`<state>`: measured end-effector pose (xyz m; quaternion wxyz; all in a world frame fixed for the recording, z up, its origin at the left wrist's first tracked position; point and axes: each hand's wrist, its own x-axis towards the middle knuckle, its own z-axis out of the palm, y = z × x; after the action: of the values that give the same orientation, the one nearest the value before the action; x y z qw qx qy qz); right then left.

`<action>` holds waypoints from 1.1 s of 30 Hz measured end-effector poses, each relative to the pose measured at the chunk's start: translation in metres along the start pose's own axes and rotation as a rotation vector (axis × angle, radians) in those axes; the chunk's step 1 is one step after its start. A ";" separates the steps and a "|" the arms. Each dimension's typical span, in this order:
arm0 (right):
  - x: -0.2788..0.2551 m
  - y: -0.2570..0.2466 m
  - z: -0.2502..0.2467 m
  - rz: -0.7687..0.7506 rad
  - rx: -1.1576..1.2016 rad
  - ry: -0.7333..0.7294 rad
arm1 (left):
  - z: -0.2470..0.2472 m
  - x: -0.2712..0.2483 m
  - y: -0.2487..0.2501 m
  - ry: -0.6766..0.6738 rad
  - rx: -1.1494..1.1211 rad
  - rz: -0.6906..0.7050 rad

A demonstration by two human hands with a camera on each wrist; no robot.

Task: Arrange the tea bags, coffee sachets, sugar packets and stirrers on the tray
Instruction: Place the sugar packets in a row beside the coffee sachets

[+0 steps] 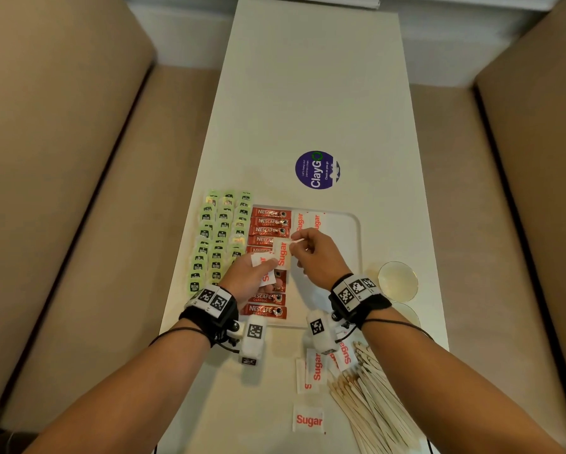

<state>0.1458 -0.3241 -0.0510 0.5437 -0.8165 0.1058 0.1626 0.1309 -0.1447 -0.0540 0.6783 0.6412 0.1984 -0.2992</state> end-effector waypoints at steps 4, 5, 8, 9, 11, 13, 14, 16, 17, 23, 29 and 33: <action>-0.004 0.013 0.003 0.055 -0.035 -0.016 | 0.002 0.000 0.002 0.001 0.007 0.005; -0.005 0.015 0.003 0.065 -0.045 -0.022 | 0.002 0.000 0.002 0.002 0.021 0.005; 0.000 0.020 -0.004 0.107 -0.058 0.017 | 0.001 0.002 0.001 0.010 0.038 0.004; 0.004 0.022 -0.008 0.121 -0.072 0.038 | 0.001 0.002 0.001 0.015 0.029 0.003; 0.012 0.025 -0.016 0.149 -0.132 0.074 | 0.000 0.002 0.002 0.018 0.010 0.000; 0.019 0.028 -0.021 0.175 -0.205 0.100 | 0.001 0.002 0.002 0.006 0.002 -0.013; 0.021 0.028 -0.022 0.188 -0.240 0.099 | 0.001 0.002 0.002 -0.001 0.001 -0.018; 0.026 0.027 -0.022 0.206 -0.291 0.096 | 0.002 0.001 0.002 -0.008 -0.003 -0.028; 0.030 0.027 -0.021 0.217 -0.301 0.098 | 0.002 0.001 0.003 -0.007 -0.007 -0.029; 0.045 0.022 -0.017 0.256 -0.313 0.094 | 0.002 0.001 0.002 -0.007 -0.018 -0.043; 0.050 0.018 -0.016 0.281 -0.327 0.112 | -0.002 0.002 0.001 -0.006 -0.053 -0.047; 0.051 0.018 -0.014 0.286 -0.331 0.133 | -0.004 0.003 0.000 -0.019 -0.086 -0.060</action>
<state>0.1892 -0.3442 -0.0807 0.3657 -0.8801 0.2281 0.1992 0.1339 -0.1415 -0.0562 0.6977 0.6024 0.2238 -0.3167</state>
